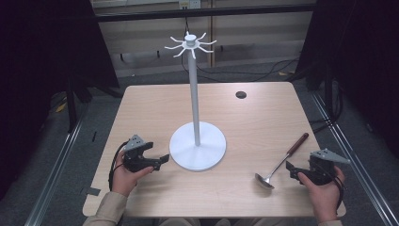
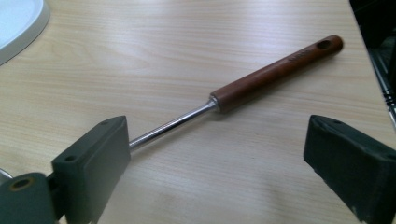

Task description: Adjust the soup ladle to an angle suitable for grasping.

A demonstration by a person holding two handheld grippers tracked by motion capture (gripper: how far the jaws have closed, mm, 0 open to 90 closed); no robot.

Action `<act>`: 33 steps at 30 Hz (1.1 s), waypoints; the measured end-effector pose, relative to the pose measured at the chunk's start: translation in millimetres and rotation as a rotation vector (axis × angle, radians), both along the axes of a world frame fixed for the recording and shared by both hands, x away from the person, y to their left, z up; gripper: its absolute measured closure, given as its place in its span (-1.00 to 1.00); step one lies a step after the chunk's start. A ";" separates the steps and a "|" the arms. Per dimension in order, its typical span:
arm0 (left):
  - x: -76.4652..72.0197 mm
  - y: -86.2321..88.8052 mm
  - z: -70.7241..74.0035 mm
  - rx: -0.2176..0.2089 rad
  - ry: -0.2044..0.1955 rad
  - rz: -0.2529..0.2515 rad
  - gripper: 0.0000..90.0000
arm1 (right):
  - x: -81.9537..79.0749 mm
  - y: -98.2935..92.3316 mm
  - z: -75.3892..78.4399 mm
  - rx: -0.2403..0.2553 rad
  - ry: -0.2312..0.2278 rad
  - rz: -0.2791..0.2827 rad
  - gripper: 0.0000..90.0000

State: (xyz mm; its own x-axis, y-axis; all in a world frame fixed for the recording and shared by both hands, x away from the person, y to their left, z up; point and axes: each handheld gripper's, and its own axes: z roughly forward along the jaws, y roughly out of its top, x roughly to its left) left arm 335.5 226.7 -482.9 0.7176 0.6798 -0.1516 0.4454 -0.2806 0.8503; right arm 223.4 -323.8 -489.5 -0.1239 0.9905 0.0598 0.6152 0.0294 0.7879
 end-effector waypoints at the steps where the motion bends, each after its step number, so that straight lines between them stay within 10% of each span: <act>1: 0.3 -0.1 -0.1 -0.004 0.001 0.002 -0.83 | 1.2 0.8 -0.4 -0.008 0.004 -0.002 -0.79; 6: 0.6 0.8 -0.8 -0.009 0.004 0.007 -0.83 | 9.4 1.4 -2.0 -0.032 0.026 -0.004 -0.53; 11: 1.4 2.9 -1.1 -0.013 0.006 0.010 -0.83 | 23.5 -5.6 -2.3 -0.070 0.053 -0.047 0.71; 14: 1.6 2.5 -1.6 -0.016 0.010 0.012 -0.83 | 30.2 -8.8 -4.4 -0.064 0.083 -0.060 0.87; 22: 1.9 3.0 -2.2 -0.014 0.013 0.011 -0.82 | 50.7 -12.4 -13.8 -0.092 0.111 -0.105 0.93; 33: 2.4 3.3 -2.9 -0.015 0.013 0.007 -0.82 | 72.7 9.4 -13.9 -0.080 0.114 -0.016 0.82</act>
